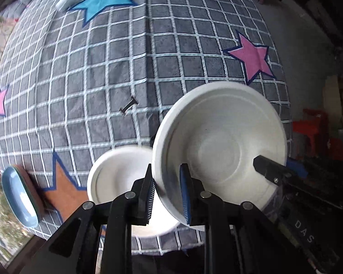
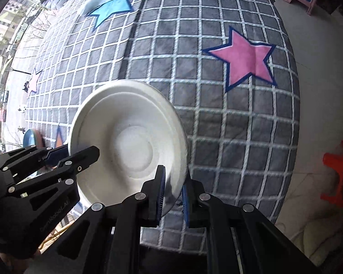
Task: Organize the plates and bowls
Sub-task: 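Lower the white bowl onto the bowl stack and open the right gripper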
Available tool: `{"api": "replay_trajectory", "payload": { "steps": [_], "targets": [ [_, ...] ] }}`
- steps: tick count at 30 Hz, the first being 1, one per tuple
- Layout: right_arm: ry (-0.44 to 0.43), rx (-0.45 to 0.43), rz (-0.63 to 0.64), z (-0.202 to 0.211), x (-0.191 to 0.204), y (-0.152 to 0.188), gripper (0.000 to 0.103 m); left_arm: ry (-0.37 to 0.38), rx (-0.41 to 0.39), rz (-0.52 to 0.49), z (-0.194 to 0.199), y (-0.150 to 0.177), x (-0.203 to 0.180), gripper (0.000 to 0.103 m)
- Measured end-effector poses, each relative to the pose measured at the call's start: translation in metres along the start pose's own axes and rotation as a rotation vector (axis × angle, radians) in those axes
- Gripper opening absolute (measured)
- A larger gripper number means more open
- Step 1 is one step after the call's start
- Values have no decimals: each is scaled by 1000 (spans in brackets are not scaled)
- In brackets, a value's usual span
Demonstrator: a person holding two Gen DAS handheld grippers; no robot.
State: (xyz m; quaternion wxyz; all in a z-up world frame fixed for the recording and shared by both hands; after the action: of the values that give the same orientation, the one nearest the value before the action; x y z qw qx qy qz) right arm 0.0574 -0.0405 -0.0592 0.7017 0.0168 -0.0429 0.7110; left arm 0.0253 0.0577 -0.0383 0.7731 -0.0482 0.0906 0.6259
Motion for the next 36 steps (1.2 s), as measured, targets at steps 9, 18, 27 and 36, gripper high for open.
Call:
{"api": "replay_trajectory", "payload": {
  "steps": [9,18,27,36],
  "targets": [
    [-23,3,79,10,66,21,15,-18,-5,0,23,40,50,22],
    [62,7,136,-12,96,8,67,-47,0,35,26,59,87,57],
    [99,-26,57,-10,80,24,72,1,17,36,15,71,104,57],
    [156,9,85,-17,80,20,72,-59,-30,-43,11,51,99,59]
  ]
}}
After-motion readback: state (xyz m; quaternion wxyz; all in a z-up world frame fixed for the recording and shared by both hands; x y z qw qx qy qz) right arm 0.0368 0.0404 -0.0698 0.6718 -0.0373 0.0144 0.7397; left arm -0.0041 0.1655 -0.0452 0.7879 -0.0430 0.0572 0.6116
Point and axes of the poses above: each gripper's, at about its wrist camera, not at the fingertips, and z roughly against the way its jaws point, x to its left, y to its underside, the point moved 10 cm from there along -z, roughly the way its jaws point, and after that the axes turned 5 degrees about y, right-handed, at the moved point
